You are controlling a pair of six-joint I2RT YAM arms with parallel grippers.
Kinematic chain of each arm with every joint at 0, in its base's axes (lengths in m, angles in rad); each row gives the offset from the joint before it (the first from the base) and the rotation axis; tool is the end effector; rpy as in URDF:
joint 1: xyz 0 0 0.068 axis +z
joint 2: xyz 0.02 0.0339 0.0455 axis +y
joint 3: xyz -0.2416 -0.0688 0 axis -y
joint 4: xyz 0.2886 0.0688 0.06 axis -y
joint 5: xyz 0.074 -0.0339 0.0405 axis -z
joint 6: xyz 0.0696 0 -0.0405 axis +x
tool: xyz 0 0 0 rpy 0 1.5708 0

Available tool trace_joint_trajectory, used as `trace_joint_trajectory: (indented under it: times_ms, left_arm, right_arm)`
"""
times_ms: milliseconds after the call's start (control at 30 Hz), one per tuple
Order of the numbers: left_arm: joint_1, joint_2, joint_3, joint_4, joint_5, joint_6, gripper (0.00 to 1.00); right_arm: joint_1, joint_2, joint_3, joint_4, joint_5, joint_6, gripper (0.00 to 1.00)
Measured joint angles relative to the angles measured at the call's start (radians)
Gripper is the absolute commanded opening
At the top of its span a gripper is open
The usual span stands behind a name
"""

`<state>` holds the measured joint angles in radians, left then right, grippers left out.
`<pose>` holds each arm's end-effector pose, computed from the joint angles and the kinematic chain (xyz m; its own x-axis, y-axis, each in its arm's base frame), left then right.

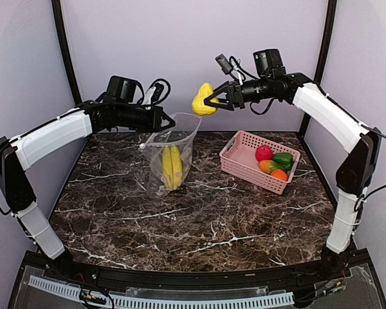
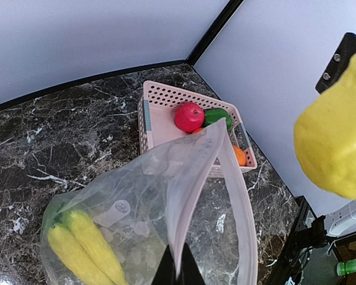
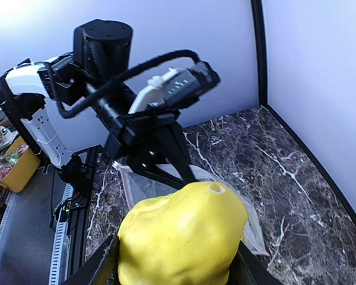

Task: Place the food in the zip-top bag and seal the zipper
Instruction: Place the fake fruit in the zipper food storage bag.

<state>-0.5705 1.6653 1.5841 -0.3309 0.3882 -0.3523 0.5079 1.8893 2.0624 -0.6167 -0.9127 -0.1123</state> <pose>0.3747 -0.2718 0.3350 -0.5896 -0.0011 -0.8077 0.6268 0.6300 -0.4585 0.3882 0.2791 0.4017 -0.2693 -0.2284 -0.9356 -0.9581 0.1623 0.2362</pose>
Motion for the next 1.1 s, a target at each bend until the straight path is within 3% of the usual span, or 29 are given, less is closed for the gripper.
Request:
trace_joint_trajectory:
  times_ms: [500, 600, 733, 867, 967, 1100]
  left_arm:
    - [0.000, 0.000, 0.005, 0.022, 0.016, -0.088, 0.01]
    - [0.005, 0.000, 0.005, 0.023, 0.010, -0.105, 0.01]
    - [0.011, 0.000, 0.005, 0.024, 0.003, -0.124, 0.01]
    - [0.005, 0.001, 0.005, 0.047, 0.018, -0.142, 0.01]
    - [0.003, 0.001, 0.005, 0.058, 0.026, -0.153, 0.01]
    - [0.002, 0.001, 0.005, 0.073, 0.032, -0.157, 0.01]
  right_arm:
    - [0.092, 0.144, 0.032, 0.093, 0.035, -0.010, 0.50]
    - [0.114, 0.144, 0.024, 0.093, 0.070, -0.037, 0.55]
    - [0.135, 0.144, 0.023, 0.082, 0.105, -0.082, 0.73]
    - [0.164, 0.144, 0.027, 0.038, 0.145, -0.140, 0.83]
    - [0.182, 0.144, 0.055, -0.018, 0.179, -0.178, 0.87]
    - [0.192, 0.144, 0.105, -0.068, 0.209, -0.224, 0.81]
